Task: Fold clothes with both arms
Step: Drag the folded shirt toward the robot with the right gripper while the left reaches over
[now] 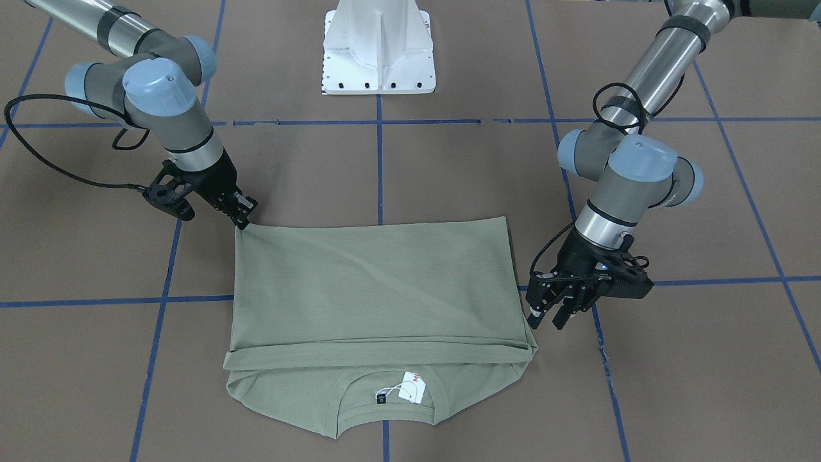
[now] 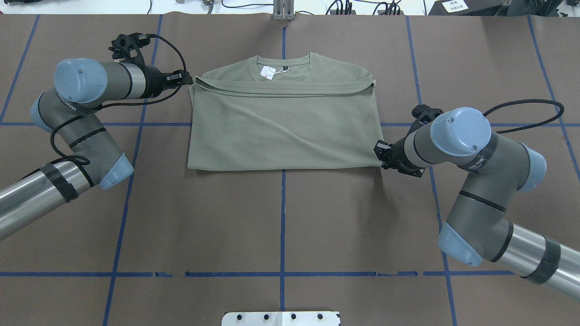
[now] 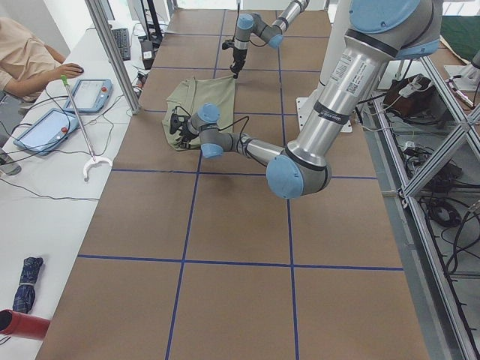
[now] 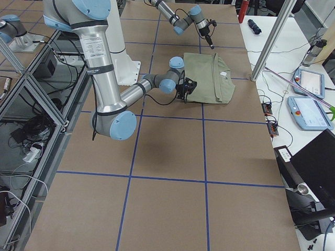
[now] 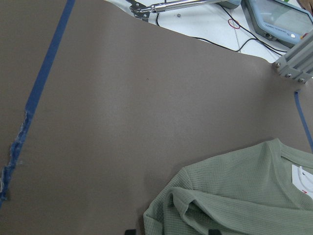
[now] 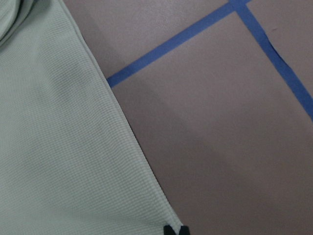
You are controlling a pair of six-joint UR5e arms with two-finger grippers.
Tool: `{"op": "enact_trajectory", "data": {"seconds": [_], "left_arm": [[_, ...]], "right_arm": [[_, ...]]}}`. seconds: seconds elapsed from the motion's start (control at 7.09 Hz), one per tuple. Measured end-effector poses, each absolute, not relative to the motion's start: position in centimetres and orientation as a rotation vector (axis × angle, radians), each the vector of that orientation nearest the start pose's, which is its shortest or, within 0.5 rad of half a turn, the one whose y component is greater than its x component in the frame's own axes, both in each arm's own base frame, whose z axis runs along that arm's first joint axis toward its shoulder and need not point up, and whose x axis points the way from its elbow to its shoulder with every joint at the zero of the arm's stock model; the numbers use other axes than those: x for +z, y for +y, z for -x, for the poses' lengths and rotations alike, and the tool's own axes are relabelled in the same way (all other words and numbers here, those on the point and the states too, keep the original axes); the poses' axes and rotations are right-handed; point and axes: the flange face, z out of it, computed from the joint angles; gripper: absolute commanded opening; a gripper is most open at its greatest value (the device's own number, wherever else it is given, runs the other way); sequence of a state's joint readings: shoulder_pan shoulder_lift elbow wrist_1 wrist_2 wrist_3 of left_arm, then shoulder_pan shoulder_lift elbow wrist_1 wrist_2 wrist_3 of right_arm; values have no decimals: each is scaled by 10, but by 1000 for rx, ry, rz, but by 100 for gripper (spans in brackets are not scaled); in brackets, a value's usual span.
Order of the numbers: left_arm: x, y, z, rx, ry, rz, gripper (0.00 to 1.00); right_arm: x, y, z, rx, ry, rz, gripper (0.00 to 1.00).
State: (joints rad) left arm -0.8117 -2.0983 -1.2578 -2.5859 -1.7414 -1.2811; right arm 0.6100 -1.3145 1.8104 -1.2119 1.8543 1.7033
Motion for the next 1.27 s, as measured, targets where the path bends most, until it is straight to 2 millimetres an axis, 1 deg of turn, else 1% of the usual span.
{"op": "enact_trajectory", "data": {"seconds": [0.14, 0.28, 0.42, 0.56, 0.71, 0.85, 0.99, 1.13, 1.27], "left_arm": [[377, -599, -409, -343, 1148, -524, 68], [371, -586, -403, -322, 1177, -510, 69], [366, -567, -396, -297, 1225, -456, 70], [357, -548, -391, -300, 1281, -378, 73], [347, -532, -390, -318, 1329, -303, 75], [341, -517, -391, -333, 1362, -238, 75], [339, -506, -394, -344, 1377, -192, 76], [338, -501, -396, -352, 1383, -166, 77], [338, -495, -400, -367, 1389, -134, 78]], "right_arm": [[369, -388, 413, 539, -919, 81, 0], [362, -345, 409, 512, -934, 125, 0], [348, -307, 408, 498, -953, 182, 0], [341, -272, 407, 476, -956, 237, 0], [342, -239, 406, 439, -942, 281, 0], [341, -209, 408, 403, -927, 324, 0], [340, -185, 414, 379, -913, 362, 88], [340, -169, 419, 358, -903, 386, 100], [339, -160, 422, 350, -899, 397, 100]]}}
